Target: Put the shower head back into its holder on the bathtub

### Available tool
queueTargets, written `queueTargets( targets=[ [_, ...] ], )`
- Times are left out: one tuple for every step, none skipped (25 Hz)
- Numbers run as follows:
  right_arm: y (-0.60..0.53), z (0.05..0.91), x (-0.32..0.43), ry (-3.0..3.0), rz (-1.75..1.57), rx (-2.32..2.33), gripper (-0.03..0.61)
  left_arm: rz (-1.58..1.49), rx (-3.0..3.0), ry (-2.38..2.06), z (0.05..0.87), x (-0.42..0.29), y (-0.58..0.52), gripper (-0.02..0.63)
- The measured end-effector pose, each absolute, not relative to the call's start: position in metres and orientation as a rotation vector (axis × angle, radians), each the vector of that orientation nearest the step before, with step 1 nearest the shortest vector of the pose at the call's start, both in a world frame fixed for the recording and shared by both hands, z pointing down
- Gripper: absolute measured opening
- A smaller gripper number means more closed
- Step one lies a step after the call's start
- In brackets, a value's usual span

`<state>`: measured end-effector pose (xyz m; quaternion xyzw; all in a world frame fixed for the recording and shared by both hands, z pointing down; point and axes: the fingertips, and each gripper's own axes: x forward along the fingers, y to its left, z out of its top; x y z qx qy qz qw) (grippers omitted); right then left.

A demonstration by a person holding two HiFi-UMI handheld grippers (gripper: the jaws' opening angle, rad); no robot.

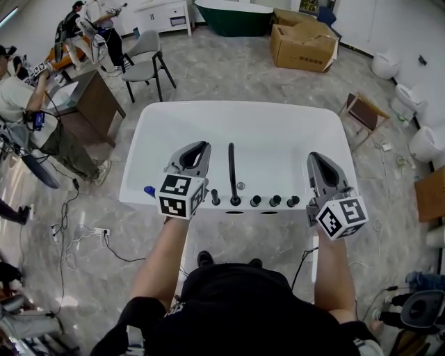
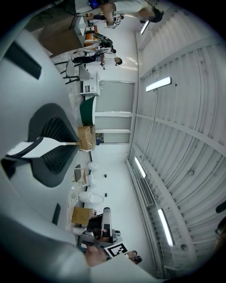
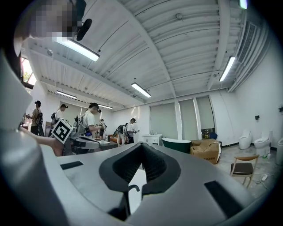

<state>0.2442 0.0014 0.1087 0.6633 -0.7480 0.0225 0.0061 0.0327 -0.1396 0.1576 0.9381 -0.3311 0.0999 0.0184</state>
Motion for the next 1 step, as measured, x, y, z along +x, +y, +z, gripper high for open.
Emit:
queueTargets(
  targets=[
    [0.0009, 0.1111, 0.2462, -2.329, 0.070, 2.076, 0.011, 0.319, 2.900, -1.034, 0.1621, 0.0322, -0.1427, 0.032]
  ],
)
